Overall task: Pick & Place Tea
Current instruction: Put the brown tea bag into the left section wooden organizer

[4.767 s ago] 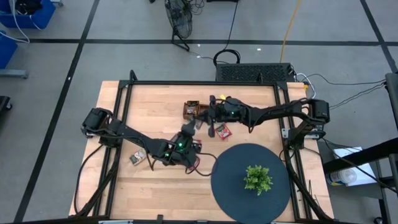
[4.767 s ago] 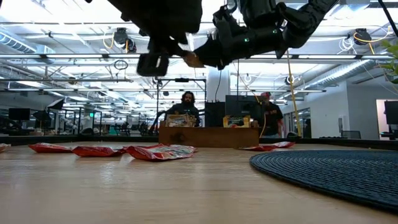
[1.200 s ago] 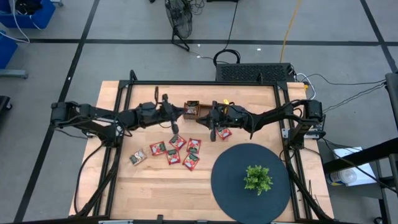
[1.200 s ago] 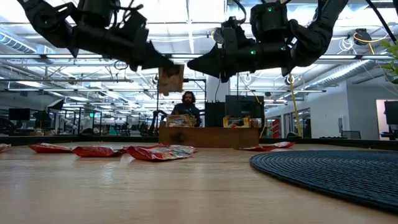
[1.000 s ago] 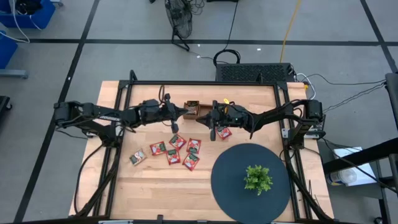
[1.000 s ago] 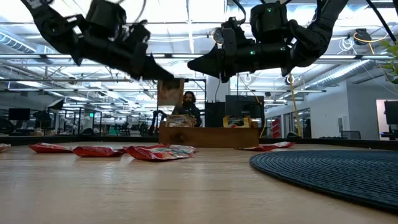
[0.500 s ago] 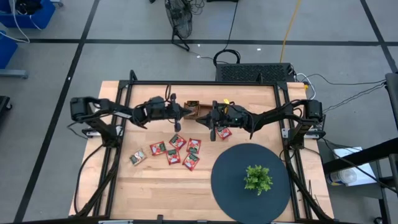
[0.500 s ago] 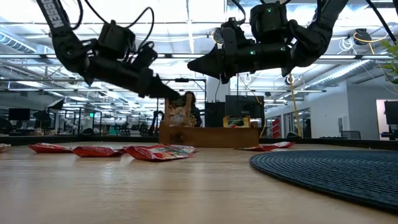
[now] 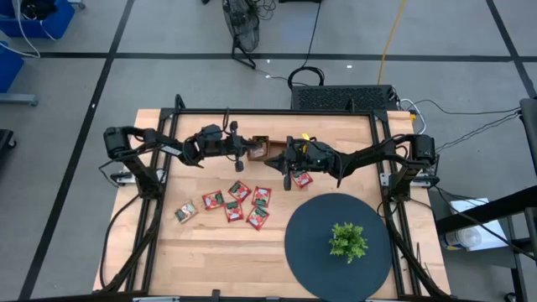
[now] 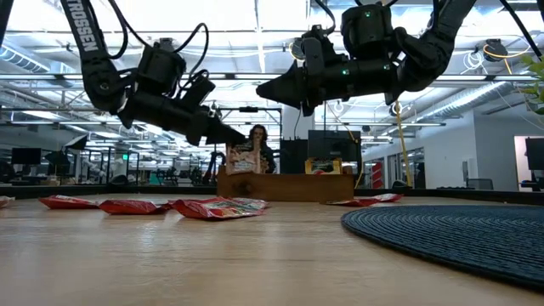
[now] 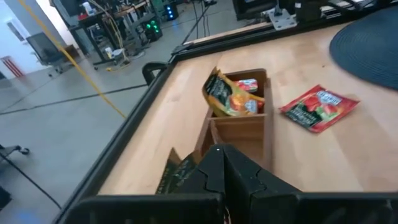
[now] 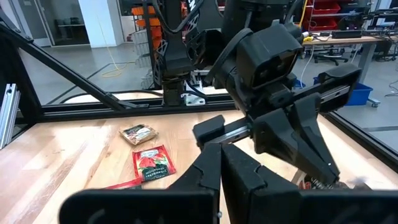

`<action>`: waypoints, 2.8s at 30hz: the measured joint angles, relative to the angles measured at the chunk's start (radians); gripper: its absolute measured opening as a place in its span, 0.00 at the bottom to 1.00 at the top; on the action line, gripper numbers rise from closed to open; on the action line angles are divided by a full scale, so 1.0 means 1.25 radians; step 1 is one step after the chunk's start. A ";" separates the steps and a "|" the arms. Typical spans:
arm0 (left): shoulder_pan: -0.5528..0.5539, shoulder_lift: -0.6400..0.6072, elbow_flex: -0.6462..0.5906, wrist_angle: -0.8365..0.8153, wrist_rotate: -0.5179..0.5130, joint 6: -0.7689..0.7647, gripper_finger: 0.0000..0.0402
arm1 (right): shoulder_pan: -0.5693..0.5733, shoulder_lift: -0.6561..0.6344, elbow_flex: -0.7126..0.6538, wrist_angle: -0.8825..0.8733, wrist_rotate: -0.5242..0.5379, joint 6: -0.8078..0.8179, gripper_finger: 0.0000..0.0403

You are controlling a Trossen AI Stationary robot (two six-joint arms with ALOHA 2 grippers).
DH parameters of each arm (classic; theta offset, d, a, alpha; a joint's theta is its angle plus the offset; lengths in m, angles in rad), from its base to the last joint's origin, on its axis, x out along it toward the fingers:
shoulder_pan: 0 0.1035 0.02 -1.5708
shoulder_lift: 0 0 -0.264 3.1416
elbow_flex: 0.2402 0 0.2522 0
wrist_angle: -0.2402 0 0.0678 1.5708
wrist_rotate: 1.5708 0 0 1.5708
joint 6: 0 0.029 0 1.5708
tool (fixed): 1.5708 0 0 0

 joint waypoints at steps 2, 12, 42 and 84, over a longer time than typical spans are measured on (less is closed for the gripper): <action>0.009 0.000 0.000 0.000 0.002 0.009 0.00 | 0.000 0.000 0.000 -0.003 0.000 0.000 0.00; 0.037 0.000 0.029 -0.002 0.062 0.024 0.00 | 0.000 0.000 0.000 -0.004 0.000 -0.002 0.00; 0.011 0.065 0.043 -0.065 0.028 0.123 0.02 | 0.000 0.000 0.000 -0.009 0.000 -0.002 0.00; -0.429 -0.366 0.189 -1.137 -0.677 -0.508 0.57 | 0.029 0.000 0.000 -0.074 -0.066 -0.016 0.00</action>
